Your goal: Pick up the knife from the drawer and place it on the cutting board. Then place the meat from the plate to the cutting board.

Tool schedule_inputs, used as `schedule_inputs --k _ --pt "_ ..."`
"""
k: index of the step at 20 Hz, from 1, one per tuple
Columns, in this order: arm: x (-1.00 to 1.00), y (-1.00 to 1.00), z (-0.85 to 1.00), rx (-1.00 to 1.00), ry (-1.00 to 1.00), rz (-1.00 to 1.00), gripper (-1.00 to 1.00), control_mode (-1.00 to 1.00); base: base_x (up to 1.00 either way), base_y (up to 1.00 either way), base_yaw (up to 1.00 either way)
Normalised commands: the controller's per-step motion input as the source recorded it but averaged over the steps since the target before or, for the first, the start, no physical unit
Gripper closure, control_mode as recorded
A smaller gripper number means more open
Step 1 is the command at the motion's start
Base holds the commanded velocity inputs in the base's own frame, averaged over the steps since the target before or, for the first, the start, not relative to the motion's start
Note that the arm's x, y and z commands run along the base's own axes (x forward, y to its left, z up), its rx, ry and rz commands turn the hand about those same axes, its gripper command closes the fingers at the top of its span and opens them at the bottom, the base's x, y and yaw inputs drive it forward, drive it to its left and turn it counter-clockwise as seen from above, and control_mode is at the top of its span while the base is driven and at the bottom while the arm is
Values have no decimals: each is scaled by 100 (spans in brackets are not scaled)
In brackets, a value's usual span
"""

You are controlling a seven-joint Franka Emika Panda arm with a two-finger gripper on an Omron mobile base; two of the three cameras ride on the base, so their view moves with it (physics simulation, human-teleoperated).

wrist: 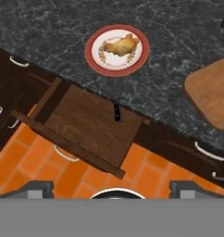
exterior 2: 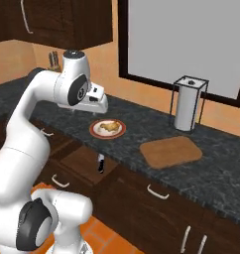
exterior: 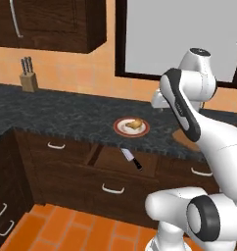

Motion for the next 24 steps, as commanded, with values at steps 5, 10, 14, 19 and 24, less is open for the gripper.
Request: schedule_inputs --k 5,10,14,19,24 --pt "0 0 0 0 0 0 -100 100 15 -61 46" --pt "0 0 0 0 0 0 -100 100 46 -53 36" --pt "0 0 0 0 0 0 -100 100 28 -57 37" --pt "0 0 0 0 0 0 -100 100 0 -50 35" --pt "-1 -7 -46 9 11 29 -100 -100 0 0 0"
